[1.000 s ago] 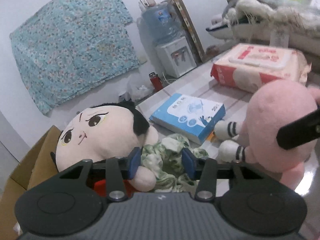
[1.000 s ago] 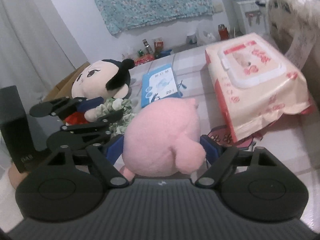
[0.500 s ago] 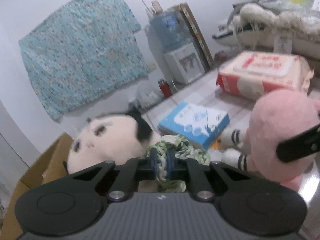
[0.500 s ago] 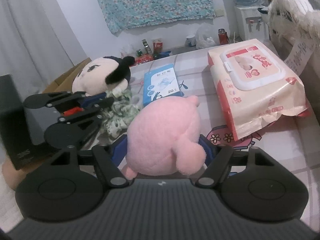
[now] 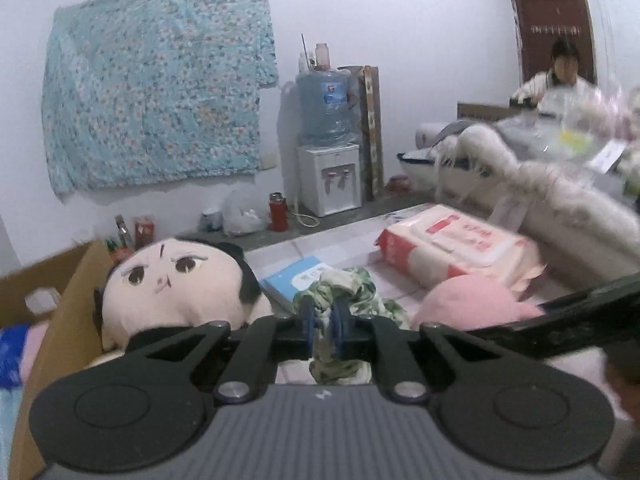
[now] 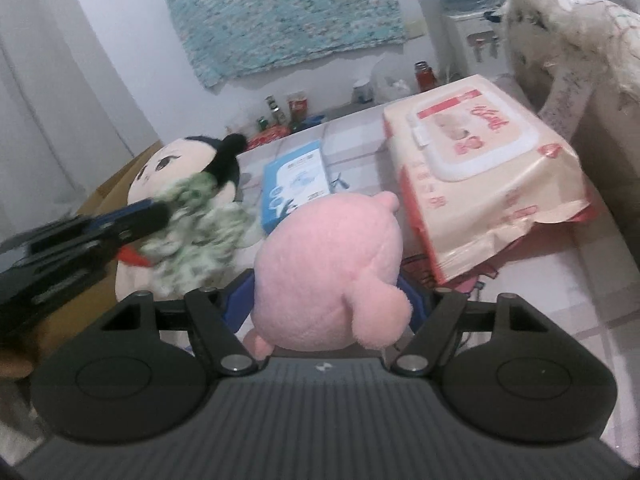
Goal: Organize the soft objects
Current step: 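Grasp the pink plush pig with the right tool while the left tool grasps the floral scrunchie, then carry the scrunchie with the left tool while the right tool carries the pig to the box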
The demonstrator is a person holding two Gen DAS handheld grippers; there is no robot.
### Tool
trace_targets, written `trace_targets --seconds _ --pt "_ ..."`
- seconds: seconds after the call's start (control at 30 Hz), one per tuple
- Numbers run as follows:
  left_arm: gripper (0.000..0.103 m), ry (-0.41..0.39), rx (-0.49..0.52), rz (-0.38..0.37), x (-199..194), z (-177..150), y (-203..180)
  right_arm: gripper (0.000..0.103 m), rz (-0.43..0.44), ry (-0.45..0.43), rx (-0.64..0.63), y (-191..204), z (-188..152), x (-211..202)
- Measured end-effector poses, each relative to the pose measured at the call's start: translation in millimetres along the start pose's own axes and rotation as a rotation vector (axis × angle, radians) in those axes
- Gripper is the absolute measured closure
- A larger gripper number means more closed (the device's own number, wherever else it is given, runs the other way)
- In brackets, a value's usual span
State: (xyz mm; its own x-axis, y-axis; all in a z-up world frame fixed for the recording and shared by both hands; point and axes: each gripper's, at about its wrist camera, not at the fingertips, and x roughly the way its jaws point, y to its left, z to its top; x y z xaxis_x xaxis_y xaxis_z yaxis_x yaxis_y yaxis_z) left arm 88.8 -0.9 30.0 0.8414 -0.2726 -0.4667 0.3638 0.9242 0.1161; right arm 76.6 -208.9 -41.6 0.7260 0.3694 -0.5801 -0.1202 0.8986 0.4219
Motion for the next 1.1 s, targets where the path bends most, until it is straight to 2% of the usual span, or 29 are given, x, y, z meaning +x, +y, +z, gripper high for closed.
trace_targets --seconds 0.07,0.17,0.3,0.37,0.4,0.47,0.63,0.7,0.83,1.0,1.03,1.1 --pt "0.093 0.024 -0.064 -0.047 -8.3 -3.1 4.7 0.033 -0.005 -0.005 0.046 -4.3 -0.9 -1.3" --pt "0.093 0.092 -0.196 -0.116 -16.1 -17.4 15.7 0.033 -0.006 -0.006 0.047 -4.6 -7.4 -8.5" --pt "0.092 0.19 -0.341 -0.146 -19.4 -44.1 26.4 0.03 0.05 -0.003 0.102 -10.6 -30.2 -29.6" --pt "0.088 0.228 -0.383 -0.148 -18.3 -54.4 29.2 0.029 0.063 -0.006 0.127 -12.7 -39.2 -38.3" --pt "0.087 0.239 -0.391 -0.145 -17.6 -57.4 29.9 0.028 0.07 -0.005 0.125 -13.7 -41.6 -39.7" --pt "0.075 0.249 -0.382 -0.141 -14.3 -58.8 29.0 0.024 0.078 -0.004 0.128 -15.2 -40.7 -38.0" --pt "0.074 0.253 -0.43 -0.147 -9.7 -60.3 32.6 0.02 0.113 -0.015 0.191 -24.7 -38.8 -28.9" --pt "0.074 0.248 -0.423 -0.115 -7.2 -61.0 31.2 0.02 0.132 -0.011 0.233 -29.1 -37.9 -23.7" --pt "0.074 0.266 -0.418 -0.112 -0.7 -63.1 28.9 0.027 0.112 -0.039 0.245 -28.5 -38.6 -22.1" --pt "0.081 0.272 -0.4 -0.149 1.5 -65.6 23.6 0.031 0.096 -0.046 0.249 -25.9 -41.7 -23.8" --pt "0.086 0.276 -0.415 -0.162 3.1 -67.1 23.4 0.032 0.087 -0.048 0.251 -24.9 -41.9 -24.6" --pt "0.09 0.291 -0.447 -0.175 6.2 -72.8 23.4 0.033 0.076 -0.05 0.248 -23.9 -42.9 -27.5"
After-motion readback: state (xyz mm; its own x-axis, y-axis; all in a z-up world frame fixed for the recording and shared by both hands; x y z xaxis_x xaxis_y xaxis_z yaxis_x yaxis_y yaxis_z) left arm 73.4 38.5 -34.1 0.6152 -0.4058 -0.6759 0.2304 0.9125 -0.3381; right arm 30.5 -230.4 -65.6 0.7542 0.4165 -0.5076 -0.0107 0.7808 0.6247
